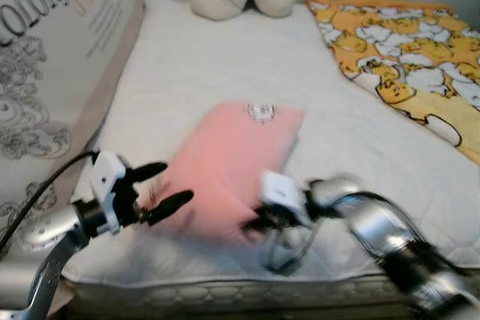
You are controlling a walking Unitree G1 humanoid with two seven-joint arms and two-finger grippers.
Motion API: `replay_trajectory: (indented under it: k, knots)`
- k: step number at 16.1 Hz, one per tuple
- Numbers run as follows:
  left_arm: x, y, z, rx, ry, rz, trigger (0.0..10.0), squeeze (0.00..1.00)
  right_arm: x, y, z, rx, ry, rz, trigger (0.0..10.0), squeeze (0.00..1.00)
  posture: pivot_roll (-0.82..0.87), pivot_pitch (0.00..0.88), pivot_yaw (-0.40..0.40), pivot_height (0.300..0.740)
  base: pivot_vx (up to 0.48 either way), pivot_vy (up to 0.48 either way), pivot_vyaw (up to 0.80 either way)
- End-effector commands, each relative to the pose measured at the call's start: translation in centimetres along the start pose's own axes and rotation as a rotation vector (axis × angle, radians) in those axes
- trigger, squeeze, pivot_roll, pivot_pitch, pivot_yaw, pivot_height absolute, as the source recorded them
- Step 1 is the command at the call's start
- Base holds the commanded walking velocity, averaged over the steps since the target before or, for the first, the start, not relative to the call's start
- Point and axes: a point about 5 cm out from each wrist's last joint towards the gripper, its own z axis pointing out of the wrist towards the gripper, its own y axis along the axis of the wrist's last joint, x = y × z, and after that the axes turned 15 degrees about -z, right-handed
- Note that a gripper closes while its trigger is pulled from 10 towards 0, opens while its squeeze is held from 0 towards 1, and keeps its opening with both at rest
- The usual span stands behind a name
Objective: Clean up the room
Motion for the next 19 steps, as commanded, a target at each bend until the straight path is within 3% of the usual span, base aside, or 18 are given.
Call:
replay_trajectory:
  k: [1, 2, 4, 8, 9, 10, 13, 19]
  knots:
    - [-0.2, 0.3, 0.2, 0.005, -0.006, 0.023, 10.0, 0.00, 0.2, 0.3, -0.9, -0.008, 0.031, -0.060, 0.0, 0.00, -0.04, 0.000, -0.016, 0.740, 0.000, 0.000, 0.00]
    - [-0.1, 0.4, 0.3, 0.005, -0.011, 0.024, 10.0, 0.00, 0.1, -0.7, -2.3, 0.086, -0.001, -0.100, 0.0, 0.00, -0.05, 0.000, -0.014, 0.740, 0.000, 0.000, 0.00]
    - [-0.1, 0.5, 0.3, 0.004, -0.015, 0.027, 10.0, 0.00, -0.5, -1.5, -3.6, 0.164, -0.077, -0.118, 0.0, 0.00, -0.05, 0.000, -0.012, 0.740, 0.000, 0.000, 0.00]
    - [-0.3, 0.5, 0.7, -0.002, -0.023, 0.027, 10.0, 0.00, -0.9, -2.4, -3.7, 0.214, -0.161, -0.120, 0.0, 0.00, -0.04, 0.000, -0.009, 0.740, 0.000, 0.000, 0.00]
    - [-0.5, 0.5, 0.9, -0.004, -0.028, 0.023, 10.0, 0.00, -0.6, -2.9, -3.4, 0.230, -0.166, -0.116, 2.0, 0.10, -0.04, 0.000, -0.010, 0.740, 0.000, 0.000, 0.00]
    - [-0.5, 0.4, 0.9, -0.004, -0.030, 0.020, 10.0, 0.00, -0.3, -3.2, -3.3, 0.247, -0.163, -0.116, 10.0, 1.00, -0.04, 0.000, -0.010, 0.740, 0.000, 0.000, 0.00]
    - [-0.6, 0.3, 0.9, -0.005, -0.031, 0.015, 10.0, 0.00, 0.3, -3.5, -3.3, 0.253, -0.147, -0.097, 10.0, 1.00, -0.04, 0.000, -0.005, 0.740, 0.000, 0.000, 0.00]
    - [-0.2, 1.0, 0.8, -0.025, -0.027, 0.009, 10.0, 0.00, 0.7, -2.7, -5.7, 0.215, -0.132, -0.015, 10.0, 1.00, -0.04, 0.000, 0.007, 0.740, 0.000, 0.000, 0.00]
